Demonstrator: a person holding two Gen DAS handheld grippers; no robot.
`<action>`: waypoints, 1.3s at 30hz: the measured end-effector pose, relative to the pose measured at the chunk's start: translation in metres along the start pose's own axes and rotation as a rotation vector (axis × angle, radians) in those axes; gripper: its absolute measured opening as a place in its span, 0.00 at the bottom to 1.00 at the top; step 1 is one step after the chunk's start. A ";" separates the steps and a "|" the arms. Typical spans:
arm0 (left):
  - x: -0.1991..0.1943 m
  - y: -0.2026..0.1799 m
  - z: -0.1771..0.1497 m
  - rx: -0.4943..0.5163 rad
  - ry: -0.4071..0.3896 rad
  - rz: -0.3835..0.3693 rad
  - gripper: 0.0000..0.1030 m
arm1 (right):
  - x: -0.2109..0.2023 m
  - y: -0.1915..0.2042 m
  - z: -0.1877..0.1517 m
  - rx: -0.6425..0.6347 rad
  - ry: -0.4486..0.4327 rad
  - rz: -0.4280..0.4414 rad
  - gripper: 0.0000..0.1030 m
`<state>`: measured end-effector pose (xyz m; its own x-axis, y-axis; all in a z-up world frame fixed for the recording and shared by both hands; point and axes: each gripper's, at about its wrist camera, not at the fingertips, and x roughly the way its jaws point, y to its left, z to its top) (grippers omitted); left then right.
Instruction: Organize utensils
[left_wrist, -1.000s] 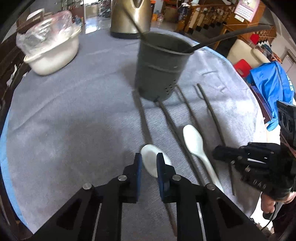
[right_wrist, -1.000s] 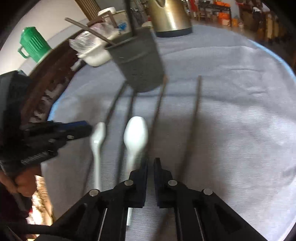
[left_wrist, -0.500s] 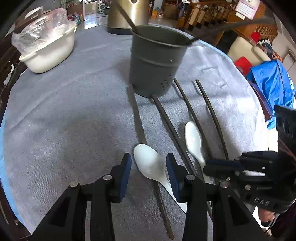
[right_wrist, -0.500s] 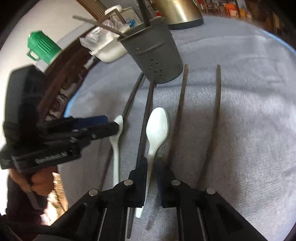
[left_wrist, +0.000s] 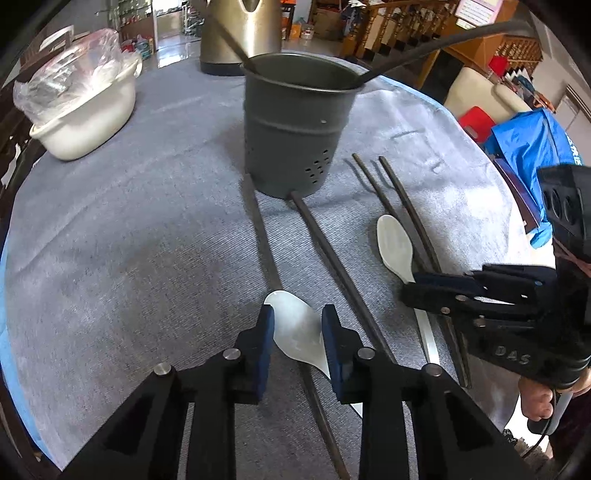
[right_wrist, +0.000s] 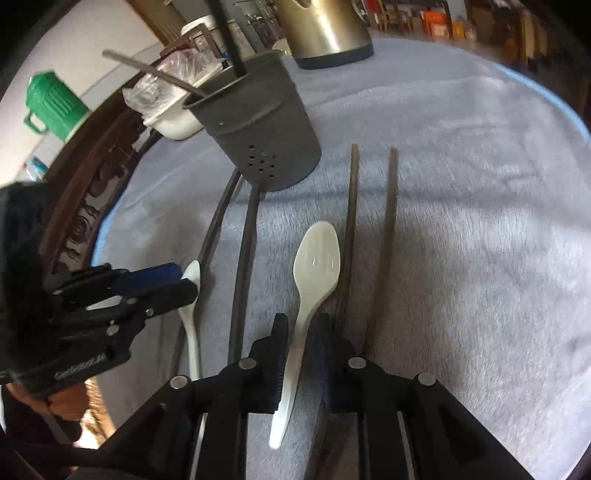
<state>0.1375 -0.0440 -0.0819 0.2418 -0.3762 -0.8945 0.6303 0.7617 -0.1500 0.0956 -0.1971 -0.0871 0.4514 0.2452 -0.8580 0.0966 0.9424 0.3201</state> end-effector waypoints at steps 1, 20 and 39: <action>0.000 -0.001 0.000 0.001 -0.001 -0.001 0.26 | 0.001 0.004 0.001 -0.020 -0.005 -0.024 0.17; -0.021 0.002 -0.026 -0.001 -0.015 0.022 0.23 | -0.028 -0.014 -0.055 0.008 0.070 0.069 0.10; 0.009 -0.005 -0.007 -0.015 0.022 0.057 0.34 | -0.021 -0.005 -0.033 -0.047 0.055 0.007 0.14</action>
<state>0.1308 -0.0475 -0.0923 0.2606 -0.3203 -0.9108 0.6051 0.7893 -0.1044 0.0560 -0.1995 -0.0842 0.4026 0.2622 -0.8770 0.0519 0.9500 0.3079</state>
